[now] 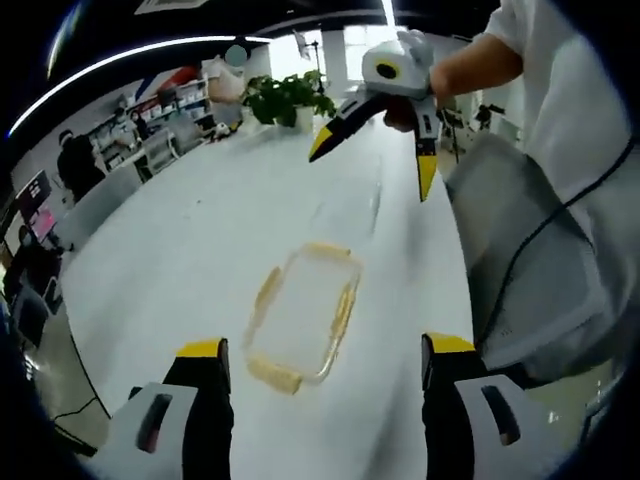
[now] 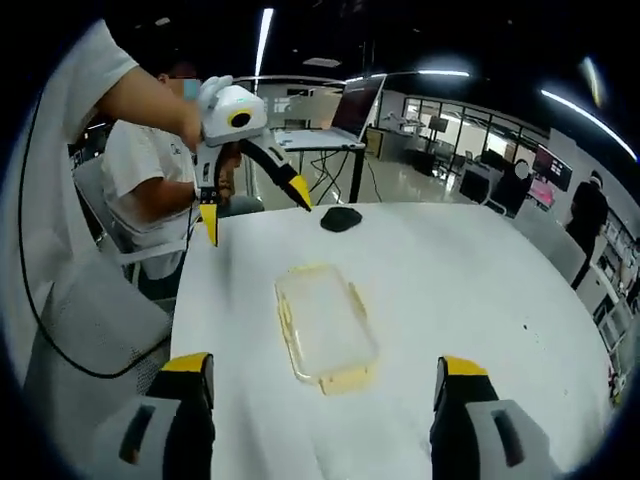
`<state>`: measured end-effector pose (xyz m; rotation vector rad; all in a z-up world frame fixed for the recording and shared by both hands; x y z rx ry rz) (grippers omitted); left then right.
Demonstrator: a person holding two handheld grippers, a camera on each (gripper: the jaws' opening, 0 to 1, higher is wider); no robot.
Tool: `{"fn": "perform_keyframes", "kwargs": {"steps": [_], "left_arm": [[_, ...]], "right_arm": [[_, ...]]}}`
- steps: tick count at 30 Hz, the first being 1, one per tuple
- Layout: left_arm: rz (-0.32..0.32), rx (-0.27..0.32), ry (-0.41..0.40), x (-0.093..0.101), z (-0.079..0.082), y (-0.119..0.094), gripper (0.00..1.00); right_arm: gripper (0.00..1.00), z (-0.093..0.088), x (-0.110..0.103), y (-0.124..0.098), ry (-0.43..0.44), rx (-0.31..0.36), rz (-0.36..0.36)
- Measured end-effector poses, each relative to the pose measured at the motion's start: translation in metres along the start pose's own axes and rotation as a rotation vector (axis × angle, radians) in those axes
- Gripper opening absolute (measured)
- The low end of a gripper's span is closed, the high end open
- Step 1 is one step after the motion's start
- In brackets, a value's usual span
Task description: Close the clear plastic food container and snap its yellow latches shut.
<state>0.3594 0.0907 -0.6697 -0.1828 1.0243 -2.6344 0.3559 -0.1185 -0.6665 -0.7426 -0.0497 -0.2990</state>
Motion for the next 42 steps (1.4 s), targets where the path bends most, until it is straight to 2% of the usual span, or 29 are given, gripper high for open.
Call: {"fn": "perform_keyframes", "kwargs": {"steps": [3,4,7,11,15,18,21,26,29,34,37,42], "left_arm": [[-0.017,-0.017,0.003,-0.006,-0.006,0.004,0.76],[-0.020,-0.033,0.028,-0.010,-0.009,0.006,0.75],[-0.050,-0.021,0.029,-0.015,-0.007,0.009,0.73],[-0.078,-0.035,0.080,-0.022,-0.008,0.017,0.70],[-0.129,-0.067,0.132,-0.025,-0.012,0.023,0.67],[-0.145,-0.077,0.138,-0.030,-0.015,0.026,0.64],[-0.143,-0.102,0.146,-0.038,-0.020,0.030,0.63],[-0.161,-0.131,0.174,-0.042,-0.026,0.038,0.59],[-0.174,-0.152,0.169,-0.044,-0.031,0.042,0.61],[-0.175,-0.196,0.186,-0.050,-0.040,0.049,0.58],[-0.195,-0.210,0.194,-0.049,-0.045,0.053,0.54],[-0.199,-0.228,0.199,-0.049,-0.046,0.059,0.50]], "right_arm": [[0.83,0.000,0.001,0.006,-0.026,-0.004,0.013],[0.84,0.000,0.001,0.007,-0.024,-0.008,0.019],[0.84,-0.004,0.003,0.014,-0.028,-0.026,0.032],[0.79,-0.009,0.005,0.021,-0.056,-0.050,0.047],[0.79,-0.016,0.007,0.028,-0.065,-0.088,0.059],[0.78,-0.019,0.008,0.032,-0.063,-0.102,0.072],[0.77,-0.025,0.012,0.037,-0.057,-0.142,0.080],[0.69,-0.027,0.015,0.045,-0.083,-0.157,0.108],[0.68,-0.030,0.018,0.051,-0.085,-0.164,0.120],[0.64,-0.039,0.022,0.060,-0.118,-0.215,0.125],[0.61,-0.042,0.024,0.064,-0.140,-0.223,0.126],[0.57,-0.048,0.024,0.068,-0.133,-0.238,0.162]]}}
Point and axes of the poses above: the point that each gripper's makers call its tool centre point, and the gripper's own axes: y roughly forward along the fingers, x roughly to its right, z roughly out of its top, the point moved 4 cm from there along -y, roughly backward along the fingers, and after that the axes turned 6 degrees about -y, right-handed, at the moved point
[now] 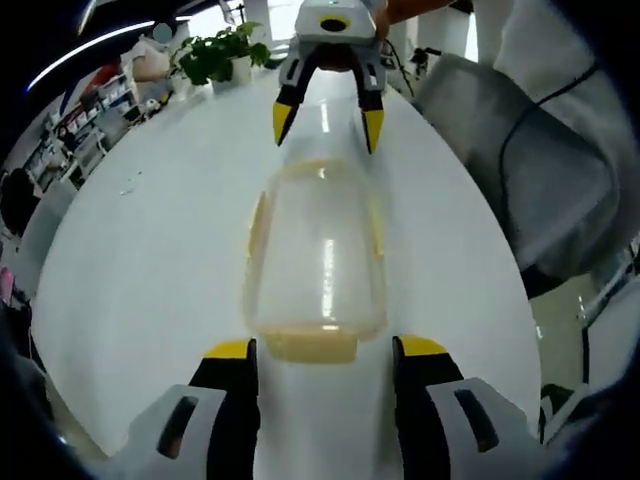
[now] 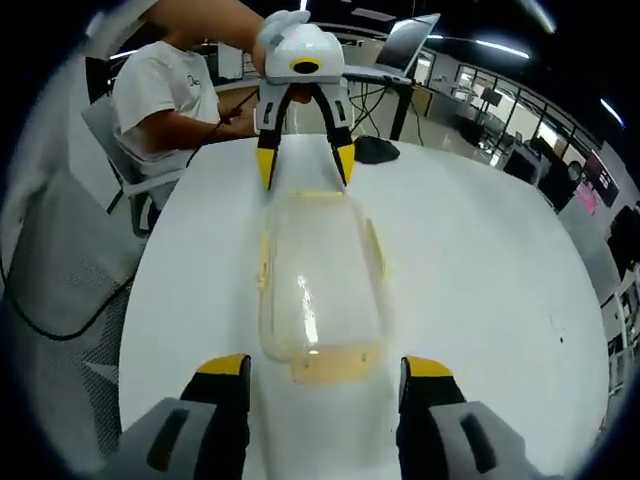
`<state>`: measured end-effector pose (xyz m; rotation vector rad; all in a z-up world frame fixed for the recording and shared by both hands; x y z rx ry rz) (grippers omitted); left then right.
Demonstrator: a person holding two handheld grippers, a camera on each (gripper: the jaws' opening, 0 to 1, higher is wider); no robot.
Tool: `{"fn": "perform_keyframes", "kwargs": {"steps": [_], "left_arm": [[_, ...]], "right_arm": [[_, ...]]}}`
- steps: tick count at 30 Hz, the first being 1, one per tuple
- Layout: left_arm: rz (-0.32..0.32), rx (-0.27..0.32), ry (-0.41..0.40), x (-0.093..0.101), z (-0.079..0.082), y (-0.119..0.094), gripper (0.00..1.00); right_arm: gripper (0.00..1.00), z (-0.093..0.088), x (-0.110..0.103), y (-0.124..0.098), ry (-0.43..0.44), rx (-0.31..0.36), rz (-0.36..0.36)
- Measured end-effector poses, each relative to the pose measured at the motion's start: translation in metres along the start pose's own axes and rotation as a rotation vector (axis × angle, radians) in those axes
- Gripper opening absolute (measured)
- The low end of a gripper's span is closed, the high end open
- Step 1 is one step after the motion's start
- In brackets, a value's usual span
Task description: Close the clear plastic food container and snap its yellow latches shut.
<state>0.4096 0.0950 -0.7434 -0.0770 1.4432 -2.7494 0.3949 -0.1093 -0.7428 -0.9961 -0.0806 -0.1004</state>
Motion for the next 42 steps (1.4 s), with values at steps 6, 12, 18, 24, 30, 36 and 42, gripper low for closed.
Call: {"fn": "perform_keyframes", "kwargs": {"steps": [6,12,18,24,30,36,42], "left_arm": [[-0.012,-0.012,0.022,-0.005,-0.004,0.009,0.48],[-0.020,-0.024,0.030,-0.010,-0.006,0.014,0.44],[-0.017,-0.038,0.049,-0.011,-0.009,0.017,0.41],[-0.017,-0.049,0.035,-0.011,-0.009,0.018,0.39],[-0.014,-0.069,0.014,-0.011,-0.009,0.019,0.39],[-0.020,-0.079,0.019,-0.010,-0.009,0.019,0.39],[-0.020,-0.079,0.018,-0.009,-0.008,0.019,0.38]], "right_arm": [[0.51,-0.004,0.005,0.006,-0.014,-0.035,0.001],[0.47,-0.007,0.008,0.012,-0.019,-0.063,0.018],[0.43,-0.011,0.011,0.018,-0.031,-0.091,0.033],[0.40,-0.011,0.007,0.021,-0.070,-0.092,0.063],[0.38,-0.012,0.007,0.021,-0.066,-0.078,0.096],[0.37,-0.011,0.004,0.022,-0.062,-0.087,0.101],[0.36,-0.011,0.003,0.022,-0.057,-0.100,0.095]]}}
Point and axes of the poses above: the point that each gripper's makers call its tool centre point, and the gripper's own axes: y roughly forward along the fingers, x roughly to its right, z roughly out of its top, the point moved 4 cm from there along -y, roughly backward along the fingers, and after that the axes turned 6 degrees about -y, right-handed, at the moved point
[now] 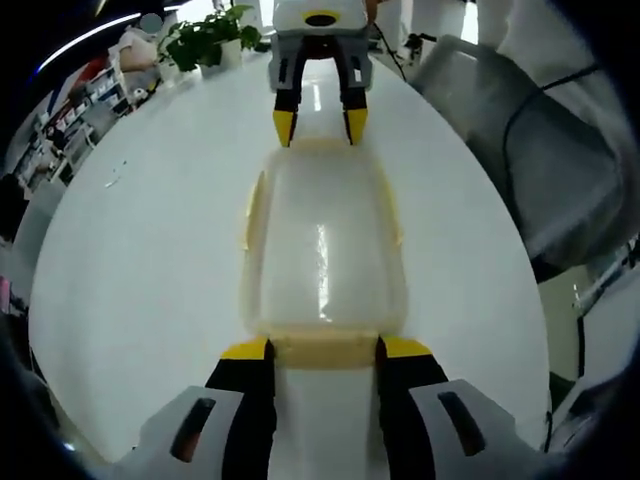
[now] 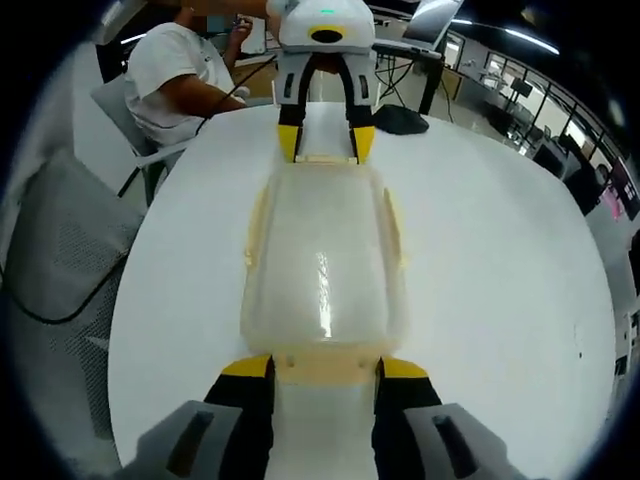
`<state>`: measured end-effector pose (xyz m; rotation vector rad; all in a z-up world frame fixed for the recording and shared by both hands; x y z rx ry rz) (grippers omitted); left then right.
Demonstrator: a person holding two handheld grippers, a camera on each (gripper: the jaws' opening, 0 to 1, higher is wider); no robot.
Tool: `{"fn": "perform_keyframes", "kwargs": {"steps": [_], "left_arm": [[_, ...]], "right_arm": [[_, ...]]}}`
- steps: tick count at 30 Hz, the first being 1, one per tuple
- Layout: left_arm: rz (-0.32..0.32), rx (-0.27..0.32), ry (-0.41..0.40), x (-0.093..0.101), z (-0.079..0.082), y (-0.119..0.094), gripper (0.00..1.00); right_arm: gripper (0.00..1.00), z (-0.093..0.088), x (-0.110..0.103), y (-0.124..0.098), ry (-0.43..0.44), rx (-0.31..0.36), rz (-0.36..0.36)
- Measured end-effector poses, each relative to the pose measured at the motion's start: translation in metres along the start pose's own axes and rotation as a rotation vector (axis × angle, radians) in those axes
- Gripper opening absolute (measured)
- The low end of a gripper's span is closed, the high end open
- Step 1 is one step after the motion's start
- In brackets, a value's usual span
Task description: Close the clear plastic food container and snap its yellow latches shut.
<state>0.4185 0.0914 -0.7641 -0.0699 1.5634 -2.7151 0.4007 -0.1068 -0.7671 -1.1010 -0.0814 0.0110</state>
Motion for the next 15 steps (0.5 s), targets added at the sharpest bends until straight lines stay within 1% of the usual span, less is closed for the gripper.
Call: {"fn": "perform_keyframes", "kwargs": {"steps": [4,5,6,7,9,13,15], "left_arm": [[0.011,-0.004,0.006,0.003,0.000,-0.001,0.37],[0.005,-0.024,0.006,0.005,0.000,-0.002,0.37],[0.006,-0.036,0.025,0.006,0.000,-0.004,0.37],[0.006,-0.040,0.029,0.007,0.000,-0.006,0.37],[0.006,-0.031,-0.001,0.009,0.002,-0.013,0.37],[0.004,-0.016,-0.022,0.015,0.008,-0.027,0.37],[-0.001,-0.017,-0.024,0.021,0.014,-0.033,0.37]], "right_arm": [[0.36,0.001,-0.001,0.000,-0.011,-0.005,-0.001],[0.36,0.002,-0.001,0.000,-0.014,-0.005,0.000],[0.36,0.005,-0.005,-0.001,0.006,0.006,0.025],[0.36,0.007,-0.005,-0.003,0.001,0.006,0.021],[0.36,0.010,-0.005,-0.007,-0.016,0.010,0.010],[0.36,0.015,-0.007,-0.021,-0.015,0.030,0.021],[0.36,0.019,-0.011,-0.030,-0.028,0.034,0.025]]}}
Point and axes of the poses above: the point that each gripper's makers call its tool centre point, and the gripper's own axes: y roughly forward along the fingers, x roughly to its right, z roughly out of its top, the point moved 4 cm from there along -y, roughly backward along the fingers, and after that the axes turned 6 degrees about -y, right-handed, at the moved point
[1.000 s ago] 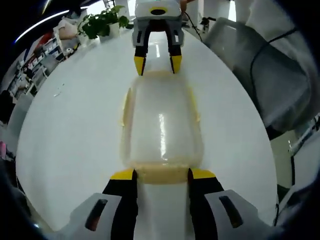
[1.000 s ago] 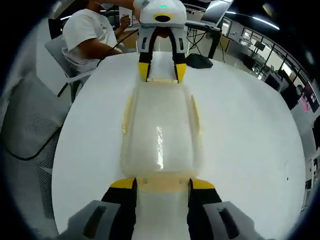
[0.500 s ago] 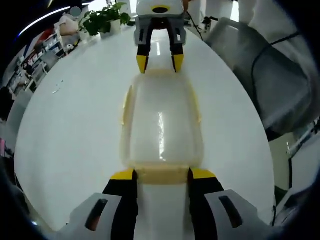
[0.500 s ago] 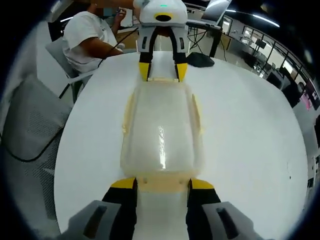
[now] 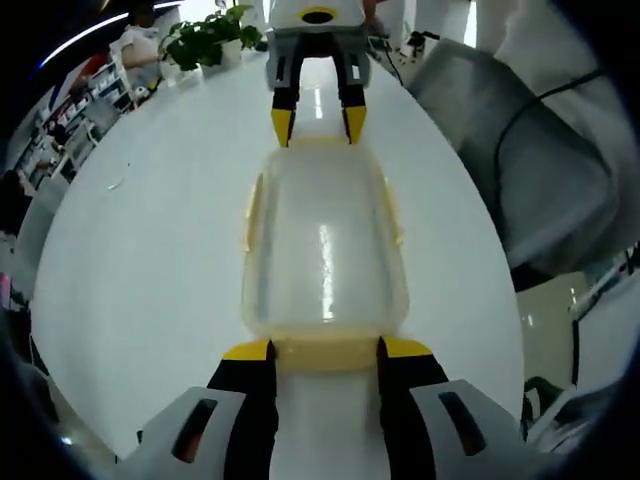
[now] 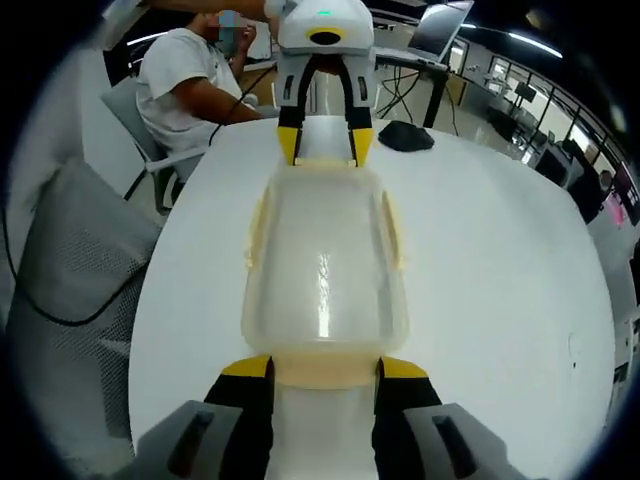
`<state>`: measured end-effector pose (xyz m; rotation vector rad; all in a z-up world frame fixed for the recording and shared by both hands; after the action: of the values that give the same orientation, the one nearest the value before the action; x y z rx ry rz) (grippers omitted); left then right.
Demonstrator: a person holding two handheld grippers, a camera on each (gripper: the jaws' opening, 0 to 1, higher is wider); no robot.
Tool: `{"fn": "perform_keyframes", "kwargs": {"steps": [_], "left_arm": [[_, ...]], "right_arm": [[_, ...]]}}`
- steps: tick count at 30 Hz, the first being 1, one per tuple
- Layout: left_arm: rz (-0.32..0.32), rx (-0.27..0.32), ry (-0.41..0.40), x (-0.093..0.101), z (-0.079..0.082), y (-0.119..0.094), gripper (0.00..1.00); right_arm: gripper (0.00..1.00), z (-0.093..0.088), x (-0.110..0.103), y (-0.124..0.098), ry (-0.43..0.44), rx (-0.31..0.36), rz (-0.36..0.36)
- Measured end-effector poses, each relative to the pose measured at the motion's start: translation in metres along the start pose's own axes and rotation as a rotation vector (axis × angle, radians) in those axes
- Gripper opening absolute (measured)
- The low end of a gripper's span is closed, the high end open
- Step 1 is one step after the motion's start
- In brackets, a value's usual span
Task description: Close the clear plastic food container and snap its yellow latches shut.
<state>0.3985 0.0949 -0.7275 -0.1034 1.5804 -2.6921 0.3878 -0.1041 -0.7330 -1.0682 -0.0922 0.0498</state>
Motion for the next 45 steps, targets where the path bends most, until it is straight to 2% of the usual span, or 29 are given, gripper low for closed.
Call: {"fn": "perform_keyframes", "kwargs": {"steps": [5,10,14,23,29,35,45], "left_arm": [[0.000,0.004,-0.005,0.006,0.010,-0.013,0.37],[0.025,0.010,-0.007,0.013,0.029,-0.027,0.37],[0.031,-0.006,0.000,0.019,0.035,-0.033,0.37],[0.064,-0.011,0.010,0.029,0.063,-0.043,0.37],[0.071,-0.017,0.021,0.033,0.084,-0.038,0.37],[0.084,0.010,0.031,0.035,0.111,-0.035,0.37],[0.095,-0.003,0.024,0.035,0.147,-0.012,0.37]], "right_arm": [[0.36,0.006,-0.004,-0.020,0.000,0.020,0.014],[0.36,0.006,-0.007,-0.037,-0.010,0.032,-0.002],[0.36,0.008,-0.013,-0.047,-0.014,0.044,-0.003],[0.36,0.001,-0.023,-0.073,-0.017,0.059,-0.028],[0.36,-0.011,-0.028,-0.090,-0.021,0.042,-0.050],[0.36,-0.031,-0.029,-0.112,-0.028,0.026,-0.063],[0.36,-0.065,-0.029,-0.135,-0.038,0.009,-0.053]]}}
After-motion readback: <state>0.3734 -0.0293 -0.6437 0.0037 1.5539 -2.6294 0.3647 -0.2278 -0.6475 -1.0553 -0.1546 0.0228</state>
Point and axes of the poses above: the point that each gripper's makers call its tool centre point, and the gripper's own axes: y roughly forward along the fingers, x roughly to its right, z roughly out of its top, the point moved 4 cm from there along -y, roughly backward along the fingers, and after that the axes turned 6 degrees about -y, right-handed, at the moved point
